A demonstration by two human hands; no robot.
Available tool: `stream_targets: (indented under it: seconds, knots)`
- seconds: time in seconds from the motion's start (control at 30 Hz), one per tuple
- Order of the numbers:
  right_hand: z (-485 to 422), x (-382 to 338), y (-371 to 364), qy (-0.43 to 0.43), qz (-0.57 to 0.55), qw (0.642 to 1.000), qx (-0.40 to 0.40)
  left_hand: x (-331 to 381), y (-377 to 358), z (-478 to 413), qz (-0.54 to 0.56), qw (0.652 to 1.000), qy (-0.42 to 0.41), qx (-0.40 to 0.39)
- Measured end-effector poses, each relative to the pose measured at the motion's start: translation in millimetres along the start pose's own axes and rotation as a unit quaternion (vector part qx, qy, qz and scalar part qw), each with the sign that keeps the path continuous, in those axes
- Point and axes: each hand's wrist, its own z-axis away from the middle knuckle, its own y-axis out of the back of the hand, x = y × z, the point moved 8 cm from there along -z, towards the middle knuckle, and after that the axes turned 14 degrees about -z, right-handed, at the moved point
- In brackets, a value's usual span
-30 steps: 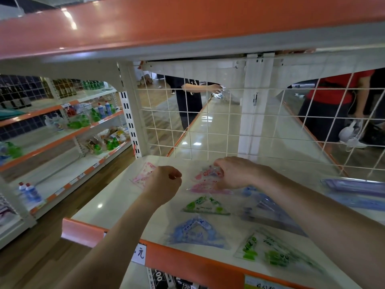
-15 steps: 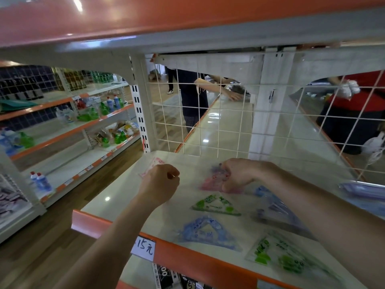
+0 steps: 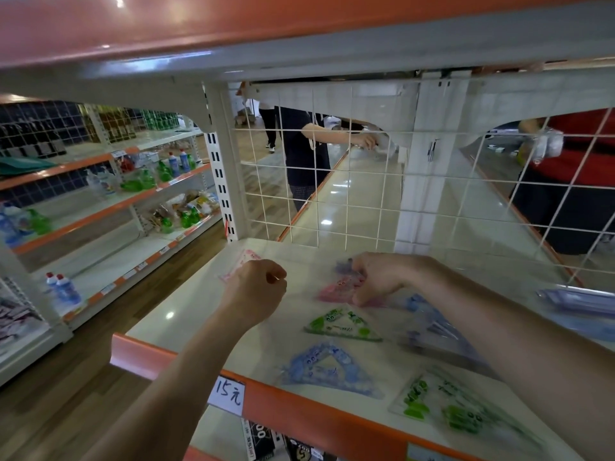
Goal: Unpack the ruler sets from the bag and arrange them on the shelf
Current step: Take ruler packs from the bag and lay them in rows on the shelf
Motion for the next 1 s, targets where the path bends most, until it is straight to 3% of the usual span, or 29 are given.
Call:
stream_targets:
  seconds: [0.27, 0.47, 0.63, 1.0]
  knots:
    - [5, -7, 6, 0.017, 0.03, 0.999, 0.027, -8, -1, -3, 0.008, 1.0, 0.012, -0.004]
    - [3, -49, 6, 0.09, 0.004, 0.993, 0.081, -51, 10, 1, 0.013, 0.998, 0.065, 0.009]
    - [-15, -90, -21, 0.122, -0.016, 0.99, 0.071, -79, 23, 12, 0.034, 0.995, 0.086, 0.027]
    - [-30, -140, -53, 0.083, 0.079, 0.99, 0.079, -104, 31, 29, 0.075, 0.991, 0.108, 0.033]
